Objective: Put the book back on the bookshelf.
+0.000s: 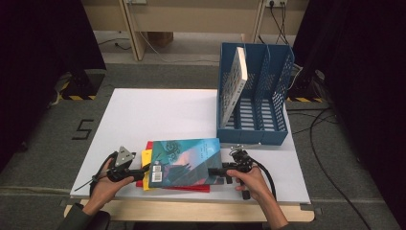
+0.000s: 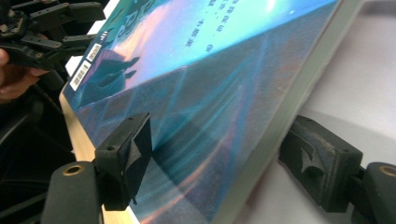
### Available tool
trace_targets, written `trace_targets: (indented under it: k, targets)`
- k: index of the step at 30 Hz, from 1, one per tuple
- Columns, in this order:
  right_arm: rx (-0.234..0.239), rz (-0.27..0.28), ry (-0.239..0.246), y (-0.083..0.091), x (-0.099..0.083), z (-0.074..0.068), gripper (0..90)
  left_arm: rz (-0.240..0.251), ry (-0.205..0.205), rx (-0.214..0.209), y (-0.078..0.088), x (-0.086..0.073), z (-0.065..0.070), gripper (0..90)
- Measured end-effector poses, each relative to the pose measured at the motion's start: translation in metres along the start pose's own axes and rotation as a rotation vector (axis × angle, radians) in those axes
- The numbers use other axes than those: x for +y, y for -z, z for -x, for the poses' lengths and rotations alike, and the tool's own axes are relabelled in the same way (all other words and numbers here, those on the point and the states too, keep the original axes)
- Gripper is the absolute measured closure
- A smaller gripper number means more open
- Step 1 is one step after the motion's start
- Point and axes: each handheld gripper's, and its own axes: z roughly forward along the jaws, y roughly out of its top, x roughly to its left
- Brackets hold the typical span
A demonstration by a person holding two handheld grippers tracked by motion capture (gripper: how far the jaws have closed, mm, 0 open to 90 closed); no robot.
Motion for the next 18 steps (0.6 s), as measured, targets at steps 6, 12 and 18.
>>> trace_targets:
  k: [6,12,18]
  targets:
    - [-0.024,0.011,0.023,0.002,0.003,-0.006,32.7,-0.004,0.006,-0.012,0.0,0.0,0.0,29.9]
    - [-0.034,0.076,0.068,0.018,0.013,-0.018,35.2,0.004,0.009,-0.033,-0.002,0.002,0.005,41.7]
    - [-0.042,0.132,0.148,0.048,0.049,-0.049,43.6,0.008,-0.027,-0.026,-0.007,0.007,0.018,45.5]
